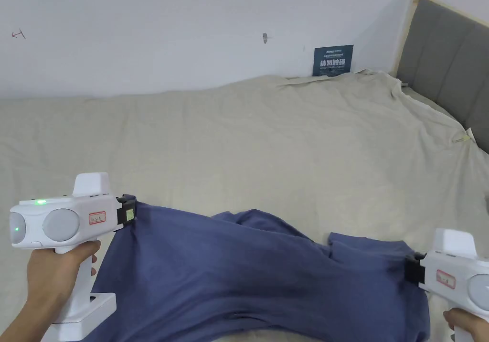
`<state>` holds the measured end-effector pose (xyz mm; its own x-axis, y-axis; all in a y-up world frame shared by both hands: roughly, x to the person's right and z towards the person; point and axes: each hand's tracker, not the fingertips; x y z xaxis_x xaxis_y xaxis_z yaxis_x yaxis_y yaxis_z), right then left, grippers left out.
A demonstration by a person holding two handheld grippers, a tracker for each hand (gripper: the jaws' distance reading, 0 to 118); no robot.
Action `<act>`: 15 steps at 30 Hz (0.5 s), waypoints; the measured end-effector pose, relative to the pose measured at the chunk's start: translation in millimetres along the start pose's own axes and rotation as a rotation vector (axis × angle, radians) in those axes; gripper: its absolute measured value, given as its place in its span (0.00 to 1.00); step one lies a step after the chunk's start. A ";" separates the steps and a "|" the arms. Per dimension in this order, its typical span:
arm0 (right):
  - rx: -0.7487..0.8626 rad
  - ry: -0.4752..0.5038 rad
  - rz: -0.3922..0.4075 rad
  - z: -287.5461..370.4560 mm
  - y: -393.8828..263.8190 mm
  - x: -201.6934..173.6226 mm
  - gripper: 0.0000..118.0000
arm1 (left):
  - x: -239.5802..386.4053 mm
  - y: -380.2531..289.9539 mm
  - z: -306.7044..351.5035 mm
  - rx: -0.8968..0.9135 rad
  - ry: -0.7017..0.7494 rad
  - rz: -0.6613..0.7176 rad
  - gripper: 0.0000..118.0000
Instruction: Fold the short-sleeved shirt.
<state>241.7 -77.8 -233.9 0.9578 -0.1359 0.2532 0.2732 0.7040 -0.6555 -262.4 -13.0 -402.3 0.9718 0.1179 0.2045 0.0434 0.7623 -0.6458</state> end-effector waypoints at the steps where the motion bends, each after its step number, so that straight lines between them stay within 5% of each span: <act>1: 0.036 0.030 -0.005 9.5 5.7 -2.6 0.01 | -1.2 0.4 5.7 0.013 0.004 0.005 0.00; 15: 0.405 0.242 0.057 75.4 159.7 -68.9 0.01 | -40.5 91.0 96.0 0.268 0.102 0.045 0.00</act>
<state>212.7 96.6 -302.4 0.9767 -0.2138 0.0198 0.2088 0.9238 -0.3208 -320.1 112.7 -398.8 0.9902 0.1008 0.0964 -0.0496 0.9006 -0.4319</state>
